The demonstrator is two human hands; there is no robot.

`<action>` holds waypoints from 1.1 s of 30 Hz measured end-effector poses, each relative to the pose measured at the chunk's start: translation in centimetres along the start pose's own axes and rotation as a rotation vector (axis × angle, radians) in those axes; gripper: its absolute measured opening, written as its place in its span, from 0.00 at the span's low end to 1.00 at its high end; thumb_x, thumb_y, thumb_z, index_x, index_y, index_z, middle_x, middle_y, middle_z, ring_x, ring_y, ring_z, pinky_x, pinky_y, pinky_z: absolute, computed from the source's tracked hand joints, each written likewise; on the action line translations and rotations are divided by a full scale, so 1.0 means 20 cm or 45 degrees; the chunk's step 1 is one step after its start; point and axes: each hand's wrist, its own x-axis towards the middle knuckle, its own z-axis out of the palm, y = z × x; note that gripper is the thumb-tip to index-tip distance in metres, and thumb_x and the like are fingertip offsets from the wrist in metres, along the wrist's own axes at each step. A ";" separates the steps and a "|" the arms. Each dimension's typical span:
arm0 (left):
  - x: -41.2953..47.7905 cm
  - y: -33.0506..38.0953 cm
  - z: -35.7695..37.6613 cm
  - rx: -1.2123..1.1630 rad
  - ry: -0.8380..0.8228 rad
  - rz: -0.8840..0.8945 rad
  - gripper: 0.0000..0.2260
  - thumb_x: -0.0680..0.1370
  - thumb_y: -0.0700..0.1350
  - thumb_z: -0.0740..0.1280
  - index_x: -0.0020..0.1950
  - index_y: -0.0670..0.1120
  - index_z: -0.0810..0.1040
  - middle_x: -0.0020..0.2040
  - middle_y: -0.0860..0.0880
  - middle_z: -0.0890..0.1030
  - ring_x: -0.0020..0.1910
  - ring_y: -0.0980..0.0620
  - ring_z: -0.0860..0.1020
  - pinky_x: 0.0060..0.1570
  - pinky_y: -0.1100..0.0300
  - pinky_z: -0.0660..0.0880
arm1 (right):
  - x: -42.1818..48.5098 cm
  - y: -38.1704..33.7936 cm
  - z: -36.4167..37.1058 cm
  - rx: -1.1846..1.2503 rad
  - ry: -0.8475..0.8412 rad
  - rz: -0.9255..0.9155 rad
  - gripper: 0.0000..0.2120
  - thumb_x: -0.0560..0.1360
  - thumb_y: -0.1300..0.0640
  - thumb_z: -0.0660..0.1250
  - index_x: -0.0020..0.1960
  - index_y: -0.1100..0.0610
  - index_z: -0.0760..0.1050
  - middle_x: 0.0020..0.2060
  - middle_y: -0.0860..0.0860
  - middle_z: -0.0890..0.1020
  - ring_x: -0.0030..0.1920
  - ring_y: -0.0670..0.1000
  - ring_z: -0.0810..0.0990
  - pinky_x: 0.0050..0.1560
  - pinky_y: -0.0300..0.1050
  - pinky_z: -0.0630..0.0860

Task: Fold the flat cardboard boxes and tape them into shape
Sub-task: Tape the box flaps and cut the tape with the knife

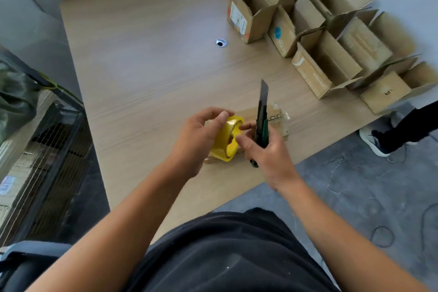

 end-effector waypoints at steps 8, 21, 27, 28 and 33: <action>0.06 -0.06 0.58 -0.166 -0.058 -0.114 0.08 0.81 0.46 0.69 0.57 0.49 0.85 0.54 0.42 0.85 0.49 0.47 0.83 0.49 0.51 0.80 | -0.14 0.09 -0.44 -0.144 0.081 -0.046 0.11 0.79 0.45 0.71 0.53 0.52 0.80 0.38 0.54 0.81 0.38 0.54 0.78 0.38 0.54 0.74; 0.20 -0.10 0.99 0.495 -0.133 -0.149 0.04 0.75 0.41 0.76 0.46 0.46 0.82 0.43 0.42 0.83 0.43 0.48 0.78 0.50 0.48 0.76 | -0.31 0.29 -1.04 0.152 -0.199 0.155 0.10 0.81 0.49 0.67 0.59 0.52 0.78 0.46 0.55 0.86 0.48 0.55 0.84 0.39 0.35 0.73; 0.19 -0.10 1.04 0.746 -0.252 -0.152 0.13 0.75 0.47 0.76 0.59 0.48 0.83 0.49 0.41 0.83 0.42 0.53 0.79 0.48 0.56 0.77 | -0.34 0.32 -1.08 0.237 -0.266 0.099 0.06 0.82 0.56 0.66 0.56 0.56 0.79 0.44 0.57 0.85 0.44 0.45 0.83 0.42 0.31 0.74; 0.18 -0.10 1.04 0.723 -0.253 -0.185 0.12 0.76 0.46 0.76 0.58 0.46 0.84 0.49 0.40 0.84 0.42 0.52 0.80 0.48 0.56 0.78 | -0.34 0.32 -1.07 0.246 -0.263 0.098 0.05 0.82 0.56 0.66 0.56 0.54 0.80 0.44 0.57 0.85 0.44 0.45 0.83 0.43 0.31 0.75; 0.21 -0.09 1.00 0.714 -0.166 -0.230 0.03 0.77 0.42 0.74 0.50 0.44 0.85 0.39 0.45 0.79 0.38 0.51 0.75 0.43 0.57 0.74 | -0.33 0.31 -1.04 0.187 -0.250 0.119 0.06 0.82 0.54 0.66 0.56 0.54 0.80 0.44 0.55 0.85 0.44 0.44 0.82 0.43 0.32 0.74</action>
